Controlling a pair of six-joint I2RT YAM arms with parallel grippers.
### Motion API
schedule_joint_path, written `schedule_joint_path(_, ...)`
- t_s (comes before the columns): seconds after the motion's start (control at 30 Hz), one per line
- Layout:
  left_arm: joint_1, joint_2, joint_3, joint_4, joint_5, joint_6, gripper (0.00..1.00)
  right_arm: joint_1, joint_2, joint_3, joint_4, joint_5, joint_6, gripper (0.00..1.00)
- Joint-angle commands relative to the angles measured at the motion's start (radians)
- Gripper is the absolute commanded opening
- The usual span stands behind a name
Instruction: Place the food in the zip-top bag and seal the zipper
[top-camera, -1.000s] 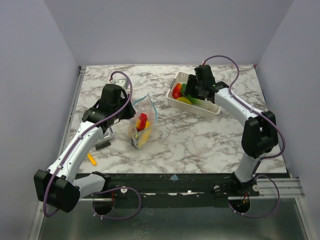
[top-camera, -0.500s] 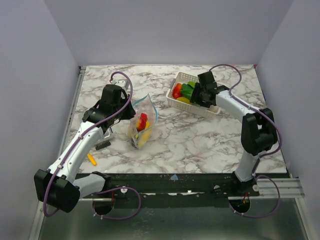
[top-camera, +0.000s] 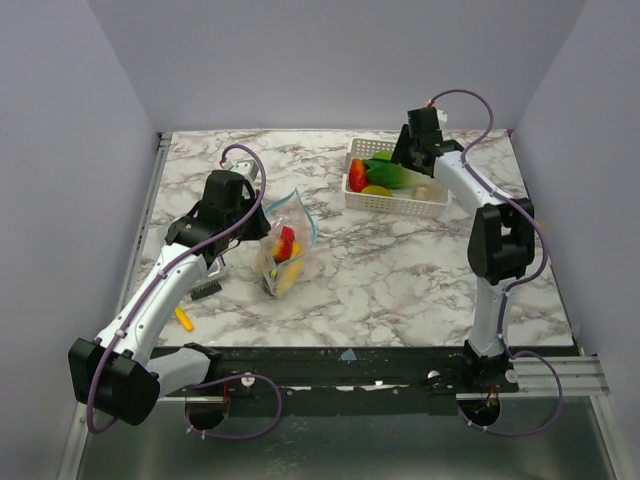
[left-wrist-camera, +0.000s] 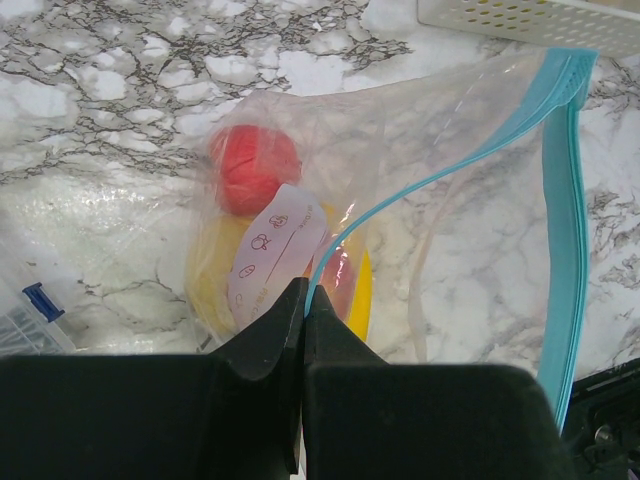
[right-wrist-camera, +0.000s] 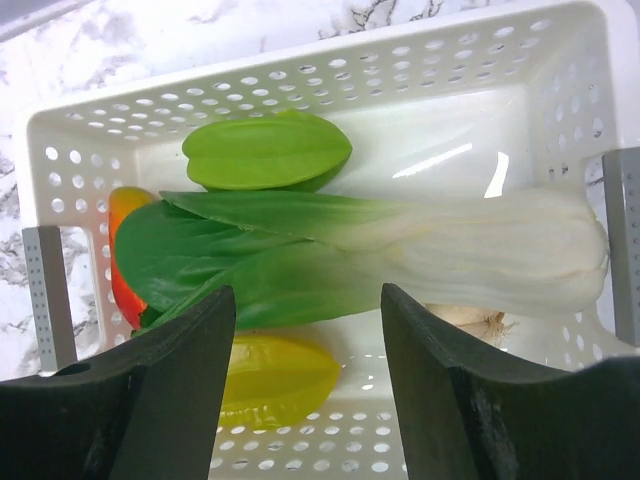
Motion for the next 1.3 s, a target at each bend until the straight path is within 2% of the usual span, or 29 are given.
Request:
schedule_joint_path(0.0, 0.007, -0.020, -0.008, 0.015, -0.009, 0.012, 0.00, 0.005, -0.057, -0.066, 0.015, -0.040, -0.050, 0.63)
schedule_joint_path(0.1, 0.006, -0.019, -0.007, 0.017, 0.001, 0.011, 0.00, 0.005, -0.084, -0.118, 0.000, -0.029, -0.056, 0.63)
schedule_joint_path(0.2, 0.007, -0.021, -0.008, 0.017, 0.003, 0.011, 0.00, 0.005, -0.096, -0.167, -0.014, 0.092, -0.066, 0.62)
schedule_joint_path(0.3, 0.007, -0.021, -0.010, 0.018, 0.002, 0.011, 0.00, 0.004, -0.089, -0.190, -0.031, 0.192, -0.061, 0.55)
schedule_joint_path(0.4, 0.007, -0.019, -0.009, 0.018, 0.003, 0.009, 0.00, 0.005, -0.087, -0.216, 0.000, 0.215, -0.058, 0.53)
schedule_joint_path(0.5, 0.006, -0.014, -0.010, 0.019, 0.002, 0.009, 0.00, 0.005, -0.085, -0.207, 0.024, 0.117, -0.058, 0.54)
schedule_joint_path(0.63, 0.008, -0.009, -0.009, 0.019, 0.000, 0.009, 0.00, 0.004, -0.099, -0.227, 0.115, -0.101, -0.023, 0.62)
schedule_joint_path(0.77, 0.007, -0.006, -0.007, 0.017, 0.000, 0.009, 0.00, 0.011, -0.075, -0.237, 0.193, -0.329, -0.060, 0.72)
schedule_joint_path(1.03, 0.007, -0.005, -0.009, 0.020, 0.002, 0.009, 0.00, 0.018, 0.009, -0.168, 0.164, -0.409, -0.256, 0.82)
schedule_joint_path(1.23, 0.007, 0.001, -0.005, 0.018, 0.006, 0.009, 0.00, 0.020, 0.033, -0.138, 0.098, -0.420, -0.197, 0.87)
schedule_joint_path(1.27, 0.007, 0.001, -0.003, 0.019, 0.007, 0.009, 0.00, 0.026, 0.030, -0.146, 0.106, -0.419, -0.193, 0.97)
